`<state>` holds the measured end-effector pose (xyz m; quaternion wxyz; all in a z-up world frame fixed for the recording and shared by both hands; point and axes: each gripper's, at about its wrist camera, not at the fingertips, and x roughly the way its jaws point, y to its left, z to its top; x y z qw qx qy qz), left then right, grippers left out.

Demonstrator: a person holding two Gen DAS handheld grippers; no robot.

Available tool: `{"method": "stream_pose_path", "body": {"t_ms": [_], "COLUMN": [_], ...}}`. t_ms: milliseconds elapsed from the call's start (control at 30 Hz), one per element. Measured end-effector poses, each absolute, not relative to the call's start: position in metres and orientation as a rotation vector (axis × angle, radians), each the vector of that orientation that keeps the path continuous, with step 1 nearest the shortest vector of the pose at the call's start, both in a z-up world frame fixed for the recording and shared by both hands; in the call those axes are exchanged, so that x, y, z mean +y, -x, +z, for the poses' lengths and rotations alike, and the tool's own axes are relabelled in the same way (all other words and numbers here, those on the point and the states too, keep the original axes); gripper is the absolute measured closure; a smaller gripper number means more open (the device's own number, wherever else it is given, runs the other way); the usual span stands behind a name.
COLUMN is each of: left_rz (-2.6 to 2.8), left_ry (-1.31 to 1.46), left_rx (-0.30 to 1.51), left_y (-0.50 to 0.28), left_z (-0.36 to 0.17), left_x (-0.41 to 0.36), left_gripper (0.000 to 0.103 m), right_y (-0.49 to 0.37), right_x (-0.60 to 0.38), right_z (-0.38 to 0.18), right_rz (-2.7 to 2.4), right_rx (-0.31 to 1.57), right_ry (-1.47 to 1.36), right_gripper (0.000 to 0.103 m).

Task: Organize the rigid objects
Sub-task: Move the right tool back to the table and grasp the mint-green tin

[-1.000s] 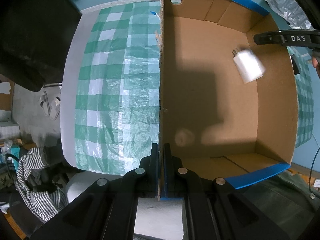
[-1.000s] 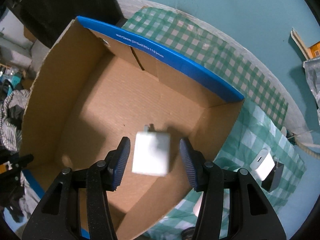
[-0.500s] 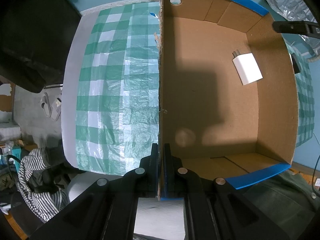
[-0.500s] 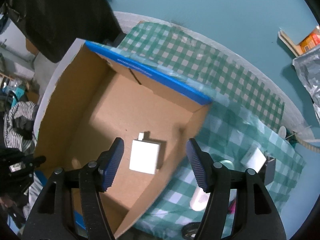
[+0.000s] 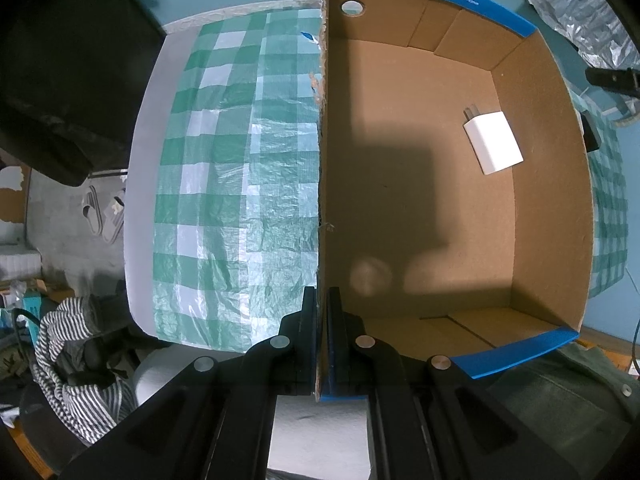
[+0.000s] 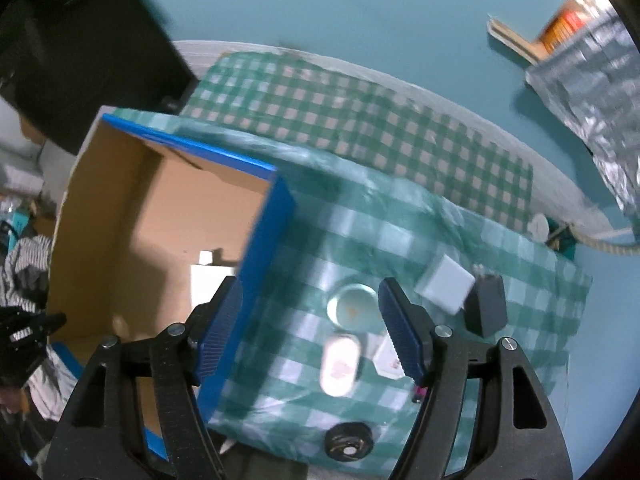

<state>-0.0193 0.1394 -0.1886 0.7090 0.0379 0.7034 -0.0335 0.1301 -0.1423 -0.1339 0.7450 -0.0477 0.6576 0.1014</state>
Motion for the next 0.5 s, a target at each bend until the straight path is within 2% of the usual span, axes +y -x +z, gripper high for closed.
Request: {"method": "stream_pose_path", "body": {"t_ms": [500], "left_rz": [-0.076], "left_ry": [-0.085], "left_rx": [1.560], "left_y": [0.020], "left_z": [-0.188], "left_x": [0.139], "left_gripper": [0.099], "right_y": [-0.127], "right_x": [-0.175], "right_z": [-0.177], "right_rz": [0.154], "right_rx": [1.534], "right_ry": [0.021], "right_gripper": [0.032]}}
